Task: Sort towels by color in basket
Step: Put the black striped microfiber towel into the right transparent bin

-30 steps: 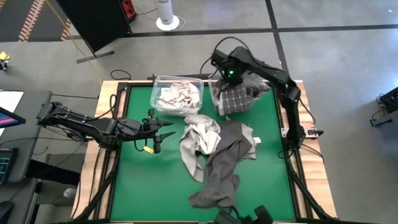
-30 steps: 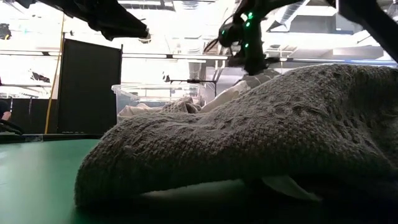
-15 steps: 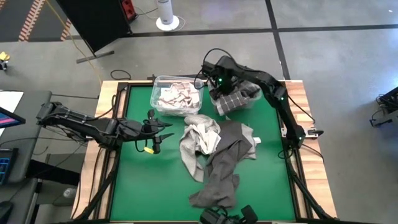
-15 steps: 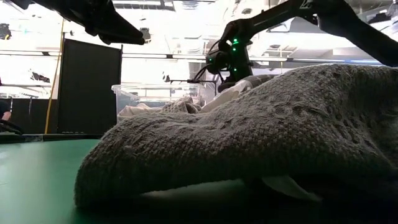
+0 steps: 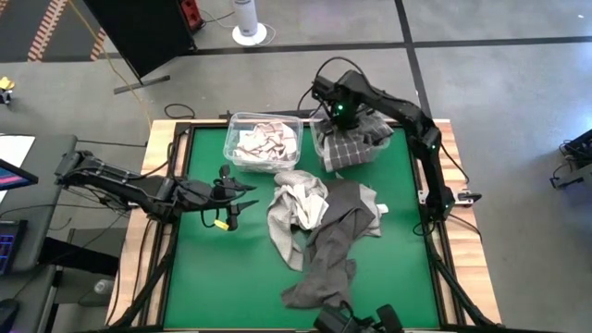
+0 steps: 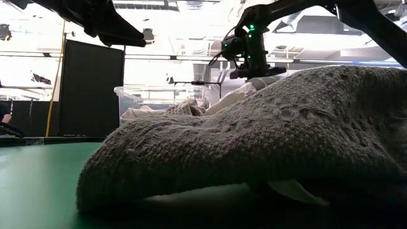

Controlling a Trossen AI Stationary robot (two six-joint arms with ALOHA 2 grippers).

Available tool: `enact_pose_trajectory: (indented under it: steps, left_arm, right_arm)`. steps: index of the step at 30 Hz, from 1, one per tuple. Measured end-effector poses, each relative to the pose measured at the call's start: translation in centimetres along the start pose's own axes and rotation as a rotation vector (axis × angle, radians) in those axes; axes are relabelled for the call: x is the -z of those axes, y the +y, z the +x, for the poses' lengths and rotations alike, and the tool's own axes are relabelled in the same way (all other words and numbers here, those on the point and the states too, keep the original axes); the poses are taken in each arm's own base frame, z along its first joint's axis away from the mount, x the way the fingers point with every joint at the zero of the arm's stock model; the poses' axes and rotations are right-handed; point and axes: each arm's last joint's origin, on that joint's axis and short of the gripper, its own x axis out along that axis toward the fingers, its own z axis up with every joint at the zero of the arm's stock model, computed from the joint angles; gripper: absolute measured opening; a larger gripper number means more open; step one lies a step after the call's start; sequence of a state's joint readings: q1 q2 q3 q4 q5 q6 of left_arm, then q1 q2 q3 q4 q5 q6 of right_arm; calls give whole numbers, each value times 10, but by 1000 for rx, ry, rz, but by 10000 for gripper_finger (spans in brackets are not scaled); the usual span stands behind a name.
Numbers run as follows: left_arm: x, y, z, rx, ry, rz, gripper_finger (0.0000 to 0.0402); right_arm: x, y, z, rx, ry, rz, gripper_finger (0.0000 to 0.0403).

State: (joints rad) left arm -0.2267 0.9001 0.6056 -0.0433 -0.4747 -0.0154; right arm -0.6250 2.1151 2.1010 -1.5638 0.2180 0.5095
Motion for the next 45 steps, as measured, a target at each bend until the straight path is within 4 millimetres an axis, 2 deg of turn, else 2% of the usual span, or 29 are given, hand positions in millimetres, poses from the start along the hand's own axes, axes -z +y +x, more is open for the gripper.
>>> enact_pose_trajectory:
  steps: [4, 10, 13, 17, 23, 29, 32, 37, 40, 45]
  left_arm:
    - [1, -3, -1, 17, 10, 12, 169]
    - [2, -4, -2, 19, 13, 24, 169]
    - [2, -4, -2, 17, 17, 28, 169]
    - [2, -3, -2, 11, 20, 39, 169]
    - [2, -3, -2, 4, 20, 39, 169]
    - [3, -3, -2, 4, 24, 39, 169]
    - [4, -3, -2, 4, 33, 42, 169]
    - [6, -3, -2, 4, 50, 39, 169]
    - [5, -3, -2, 5, 49, 37, 169]
    - [5, -3, -2, 8, 48, 34, 169]
  right_arm:
    - [-1, -3, 2, -1, 11, -27, 118]
    - [-9, -21, 10, -91, 88, 6, 211]
    - [-8, -34, 0, -119, 69, 28, 243]
    - [0, -52, -25, -147, 8, 72, 257]
    - [17, -68, -57, -185, -76, 103, 259]
    - [36, -47, -72, -211, -107, 24, 260]
    - [43, -34, -61, -195, -56, -21, 260]
    - [50, -18, -12, -79, 40, -64, 260]
    - [46, -14, 12, -65, 10, -59, 260]
    - [32, -14, 34, -176, -60, -3, 260]
